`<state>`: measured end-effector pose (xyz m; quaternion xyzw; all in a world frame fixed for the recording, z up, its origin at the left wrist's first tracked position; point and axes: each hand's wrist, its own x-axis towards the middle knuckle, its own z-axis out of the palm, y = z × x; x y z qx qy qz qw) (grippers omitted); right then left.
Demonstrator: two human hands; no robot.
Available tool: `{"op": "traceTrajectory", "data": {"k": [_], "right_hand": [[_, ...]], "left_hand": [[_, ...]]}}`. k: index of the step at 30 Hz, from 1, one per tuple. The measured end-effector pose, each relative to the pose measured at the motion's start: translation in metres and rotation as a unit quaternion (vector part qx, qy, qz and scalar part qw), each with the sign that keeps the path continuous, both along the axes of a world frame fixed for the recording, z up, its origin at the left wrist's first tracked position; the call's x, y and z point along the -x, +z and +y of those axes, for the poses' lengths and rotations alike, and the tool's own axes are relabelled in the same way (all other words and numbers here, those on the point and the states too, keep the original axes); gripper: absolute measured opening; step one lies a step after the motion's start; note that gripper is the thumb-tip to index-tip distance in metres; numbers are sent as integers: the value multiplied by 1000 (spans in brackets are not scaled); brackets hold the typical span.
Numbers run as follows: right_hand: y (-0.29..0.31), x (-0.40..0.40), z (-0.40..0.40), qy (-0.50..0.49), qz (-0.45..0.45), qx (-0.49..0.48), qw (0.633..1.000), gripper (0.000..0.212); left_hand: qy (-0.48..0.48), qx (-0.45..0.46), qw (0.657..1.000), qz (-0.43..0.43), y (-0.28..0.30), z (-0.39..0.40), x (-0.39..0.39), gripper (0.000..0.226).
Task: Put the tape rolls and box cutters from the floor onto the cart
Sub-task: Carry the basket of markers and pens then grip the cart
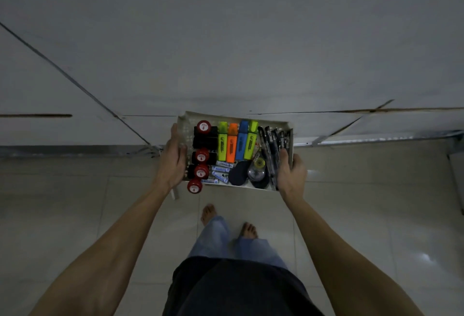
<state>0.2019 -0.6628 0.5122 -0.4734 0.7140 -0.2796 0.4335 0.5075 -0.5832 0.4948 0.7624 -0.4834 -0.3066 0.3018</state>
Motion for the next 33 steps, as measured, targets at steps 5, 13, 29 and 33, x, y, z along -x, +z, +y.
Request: {"op": "traceTrajectory", "data": {"k": [5, 13, 29, 33], "right_hand": [[-8, -13, 4, -31, 17, 0, 999, 45], [1, -13, -2, 18, 16, -22, 999, 38], [-10, -20, 38, 28, 89, 32, 995, 65], [-11, -21, 42, 34, 109, 23, 993, 71]], "left_hand": [[-47, 5, 999, 7, 10, -28, -22, 57], [-28, 16, 999, 40, 12, -28, -21, 64], [49, -58, 997, -23, 1, 29, 1, 62], [57, -59, 996, -26, 2, 39, 10, 65]]}}
